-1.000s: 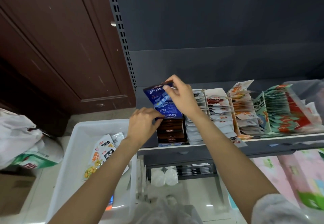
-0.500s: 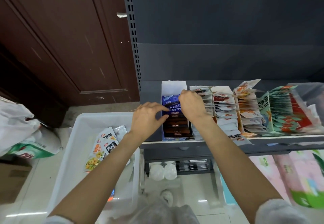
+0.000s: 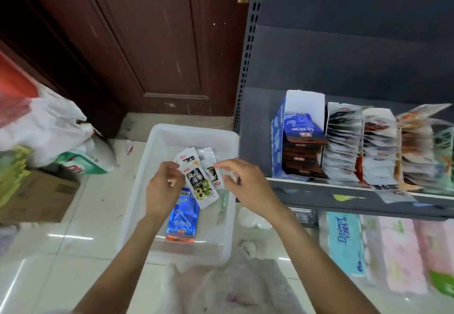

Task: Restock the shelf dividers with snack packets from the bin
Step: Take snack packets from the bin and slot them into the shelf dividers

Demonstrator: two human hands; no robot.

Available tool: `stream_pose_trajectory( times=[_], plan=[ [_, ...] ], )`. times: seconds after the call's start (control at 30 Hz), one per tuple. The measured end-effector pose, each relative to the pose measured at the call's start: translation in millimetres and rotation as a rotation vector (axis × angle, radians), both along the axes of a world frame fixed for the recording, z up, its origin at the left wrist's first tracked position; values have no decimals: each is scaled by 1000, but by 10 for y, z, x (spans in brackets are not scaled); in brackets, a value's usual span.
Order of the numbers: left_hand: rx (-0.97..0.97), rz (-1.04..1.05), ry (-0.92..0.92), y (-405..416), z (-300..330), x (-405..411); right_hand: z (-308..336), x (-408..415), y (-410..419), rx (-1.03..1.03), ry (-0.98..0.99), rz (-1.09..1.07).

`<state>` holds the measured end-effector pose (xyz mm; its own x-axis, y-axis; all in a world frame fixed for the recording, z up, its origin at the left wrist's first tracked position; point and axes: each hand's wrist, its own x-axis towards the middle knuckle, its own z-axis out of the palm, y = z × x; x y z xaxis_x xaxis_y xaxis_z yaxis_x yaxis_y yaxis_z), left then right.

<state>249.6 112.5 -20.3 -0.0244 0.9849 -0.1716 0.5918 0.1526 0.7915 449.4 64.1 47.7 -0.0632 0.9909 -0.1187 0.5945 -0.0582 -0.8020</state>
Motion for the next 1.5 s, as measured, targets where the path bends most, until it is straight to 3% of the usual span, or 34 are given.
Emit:
stream_pose_trajectory(
  times=[0.17, 0.23, 0.4, 0.6, 0.77, 0.9, 1.03, 1.1, 1.2, 1.37, 1.5],
  plan=[
    [-420, -152, 308, -127, -751, -369, -981, -589, 270, -357, -194, 14],
    [-483, -241, 443, -160, -933, -357, -1271, -721, 405, -420, -277, -32],
    [-535, -202, 622, -244, -1181, -218, -1724, -894, 711, -400, -437, -141],
    [-579, -145, 502, -252, -1257, -223, -1909, -1024, 829, -461, -523, -191],
    [-559, -124, 296, -214, -1257, -440, -1896, -1041, 774, -474, -410, -379],
    [-556, 22, 146, -134, -1197, -578, -1755, -1003, 723, -434, -429, -466],
    [-668, -215, 180, -59, -1053, -644, -1493, -976, 665, -313, -487, -489],
    [-647, -233, 60, -68, -932, -689, -1310, -939, 587, -223, -472, -523],
    [-597, -39, -286, -108, -701, -765, -971, -841, 391, -137, -315, -654],
    [-552, 90, -623, -50, -332, -705, -460, -782, 28, -144, 530, -955],
    [-528, 105, -772, 23, -150, -571, -363, -797, -86, -176, 726, -977]
  ],
)
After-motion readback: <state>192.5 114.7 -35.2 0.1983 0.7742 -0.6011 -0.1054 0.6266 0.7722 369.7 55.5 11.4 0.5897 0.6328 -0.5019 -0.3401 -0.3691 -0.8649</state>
